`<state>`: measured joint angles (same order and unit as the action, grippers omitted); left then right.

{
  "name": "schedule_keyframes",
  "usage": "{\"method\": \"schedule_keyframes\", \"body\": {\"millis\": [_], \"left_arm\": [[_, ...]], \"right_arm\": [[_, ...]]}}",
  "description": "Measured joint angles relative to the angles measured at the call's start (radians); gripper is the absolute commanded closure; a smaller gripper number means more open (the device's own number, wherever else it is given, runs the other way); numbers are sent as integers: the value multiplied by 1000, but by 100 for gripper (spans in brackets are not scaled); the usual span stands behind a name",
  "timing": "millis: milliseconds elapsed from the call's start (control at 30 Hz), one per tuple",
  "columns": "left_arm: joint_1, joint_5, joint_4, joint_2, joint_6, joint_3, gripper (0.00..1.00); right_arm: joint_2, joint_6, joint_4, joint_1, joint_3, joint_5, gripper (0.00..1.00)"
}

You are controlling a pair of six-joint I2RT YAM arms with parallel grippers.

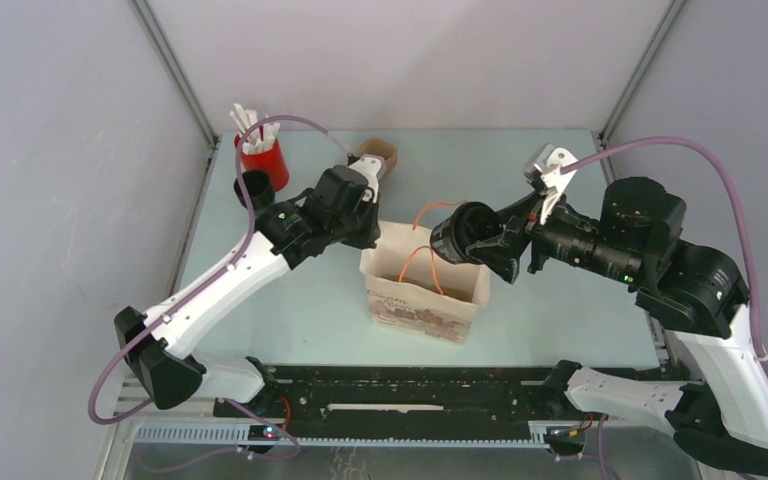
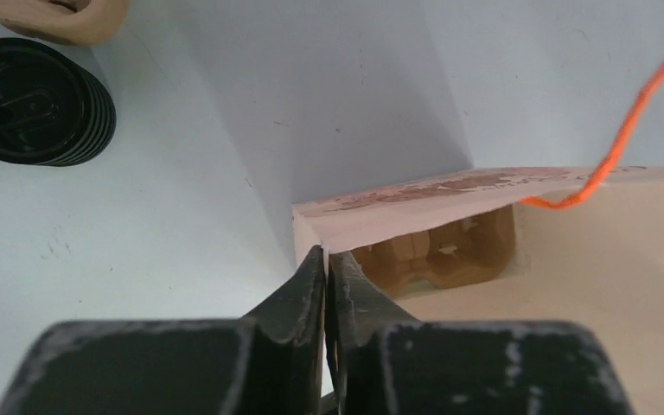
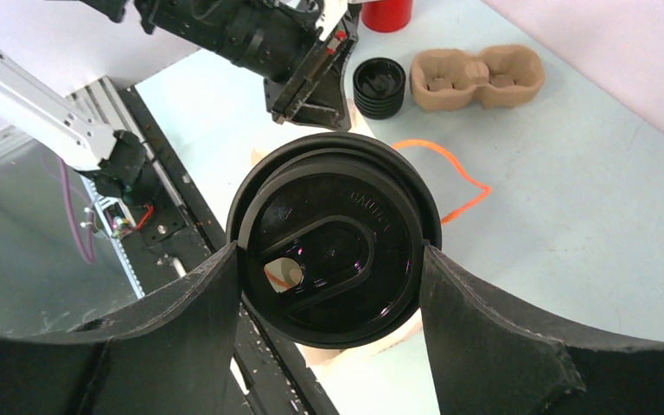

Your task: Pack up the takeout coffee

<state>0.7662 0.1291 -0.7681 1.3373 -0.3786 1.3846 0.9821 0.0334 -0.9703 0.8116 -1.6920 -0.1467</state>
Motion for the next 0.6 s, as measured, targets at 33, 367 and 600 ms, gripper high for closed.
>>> {"method": "schedule_keyframes", "body": {"millis": [33,367,600], "left_arm": [[4,3,2,0,13,0,96],[69,76,293,-252,145,-243,100],[77,120,562,-494,145,-499,100]], "right_arm": [[3,6,-4,7,0,11,49],[77,81,-39,213,5,216,51],[184,129,-35,504,5,439,51]]}}
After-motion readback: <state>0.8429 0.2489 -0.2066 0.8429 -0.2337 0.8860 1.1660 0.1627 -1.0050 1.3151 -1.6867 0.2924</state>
